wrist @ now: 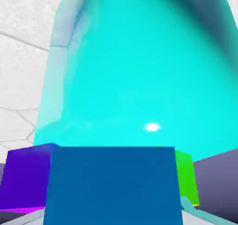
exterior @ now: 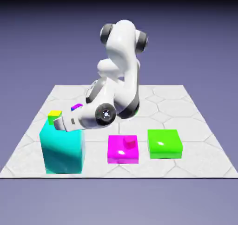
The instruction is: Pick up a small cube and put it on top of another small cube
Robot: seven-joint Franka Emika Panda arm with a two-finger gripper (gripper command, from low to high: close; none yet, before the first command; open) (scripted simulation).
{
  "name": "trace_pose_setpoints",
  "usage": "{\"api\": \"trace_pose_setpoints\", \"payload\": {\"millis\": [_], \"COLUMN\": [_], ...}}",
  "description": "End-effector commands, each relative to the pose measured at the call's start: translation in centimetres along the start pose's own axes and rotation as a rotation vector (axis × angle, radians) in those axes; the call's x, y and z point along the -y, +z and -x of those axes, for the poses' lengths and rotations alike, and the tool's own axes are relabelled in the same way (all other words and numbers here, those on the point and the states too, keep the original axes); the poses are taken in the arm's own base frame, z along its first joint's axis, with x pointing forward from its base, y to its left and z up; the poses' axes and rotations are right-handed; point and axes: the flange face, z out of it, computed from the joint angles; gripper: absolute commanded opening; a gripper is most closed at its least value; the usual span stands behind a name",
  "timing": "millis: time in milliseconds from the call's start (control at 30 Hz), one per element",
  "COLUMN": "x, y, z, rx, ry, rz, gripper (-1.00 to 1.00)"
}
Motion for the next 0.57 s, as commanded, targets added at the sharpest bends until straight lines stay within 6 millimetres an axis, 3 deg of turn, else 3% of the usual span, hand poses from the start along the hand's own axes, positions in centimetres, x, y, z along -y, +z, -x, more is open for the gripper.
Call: {"api": "trace_pose_setpoints", "payload": {"millis": [0, 67, 233, 267, 300, 333, 500, 533], "x": [-3.3, -3.4, -2.3, -2.2, -2.2, -2.2, -3.4, -3.4], "y": [1.9, 2.0, 7.8, 8.0, 8.0, 8.0, 2.2, 2.0], "z": [0.4, 0.4, -0.7, -0.7, -0.7, -0.7, 0.4, 0.4], "rx": [0.036, 0.038, 0.038, 0.038, 0.038, 0.038, 0.038, 0.038], "ry": [0.053, 0.056, 0.056, 0.056, 0.056, 0.056, 0.056, 0.056], "rz": [-0.004, -0.005, -0.004, -0.005, -0.005, -0.005, -0.004, -0.005], "gripper": [-1.00, -1.00, -1.00, -1.00, 1.00, 1.00, 1.00, 1.00]}}
